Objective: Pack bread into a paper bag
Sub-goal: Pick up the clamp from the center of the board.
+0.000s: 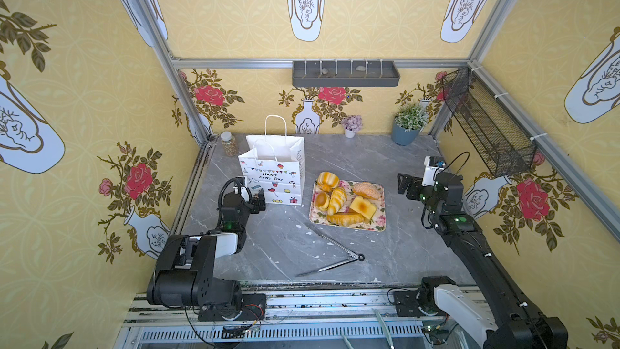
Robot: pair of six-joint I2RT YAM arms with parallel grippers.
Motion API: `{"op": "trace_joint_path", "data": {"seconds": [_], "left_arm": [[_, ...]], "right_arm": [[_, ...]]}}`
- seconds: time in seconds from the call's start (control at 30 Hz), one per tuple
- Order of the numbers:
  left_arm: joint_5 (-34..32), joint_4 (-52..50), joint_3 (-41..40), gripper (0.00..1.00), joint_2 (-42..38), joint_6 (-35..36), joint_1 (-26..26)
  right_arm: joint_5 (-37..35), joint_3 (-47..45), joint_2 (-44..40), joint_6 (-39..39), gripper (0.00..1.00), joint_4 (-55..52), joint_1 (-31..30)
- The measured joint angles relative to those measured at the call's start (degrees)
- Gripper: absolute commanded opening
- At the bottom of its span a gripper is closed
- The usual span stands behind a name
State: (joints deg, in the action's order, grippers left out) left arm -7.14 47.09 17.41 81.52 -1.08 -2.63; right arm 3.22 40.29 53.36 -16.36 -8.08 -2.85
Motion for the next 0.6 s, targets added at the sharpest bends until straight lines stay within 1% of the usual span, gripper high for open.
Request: {"op": "trace_joint_path", "data": {"seconds": [0.07, 0.17, 0.23, 0.4, 0.47, 0.6], "left_arm": [[0.0, 0.0, 0.0, 0.99, 0.0, 0.0, 0.0], [0.0, 0.0, 0.0, 0.99, 0.0, 0.0, 0.0], [0.0, 0.0, 0.0, 0.99, 0.0, 0.0, 0.0], [0.0, 0.0, 0.0, 0.99, 0.0, 0.0, 0.0], [0.0, 0.0, 0.0, 0.99, 0.0, 0.0, 0.0], [0.0, 0.0, 0.0, 0.99, 0.0, 0.0, 0.0]], "right_arm": [[3.8, 2.5, 1.4, -1.2, 0.98, -4.8, -0.1], [5.8, 5.8, 4.3, -1.4, 0.98, -10.8, -2.5], [5.5, 8.2, 6.1, -0.8, 0.98, -14.7, -5.2], [5.8, 19.3, 13.9, 4.1, 0.98, -25.8, -11.1], [4.9, 22.4, 16.8, 6.2, 0.98, -30.3, -15.9], [2.0, 24.0, 21.5, 9.8, 0.98, -37.4, -29.4]]}}
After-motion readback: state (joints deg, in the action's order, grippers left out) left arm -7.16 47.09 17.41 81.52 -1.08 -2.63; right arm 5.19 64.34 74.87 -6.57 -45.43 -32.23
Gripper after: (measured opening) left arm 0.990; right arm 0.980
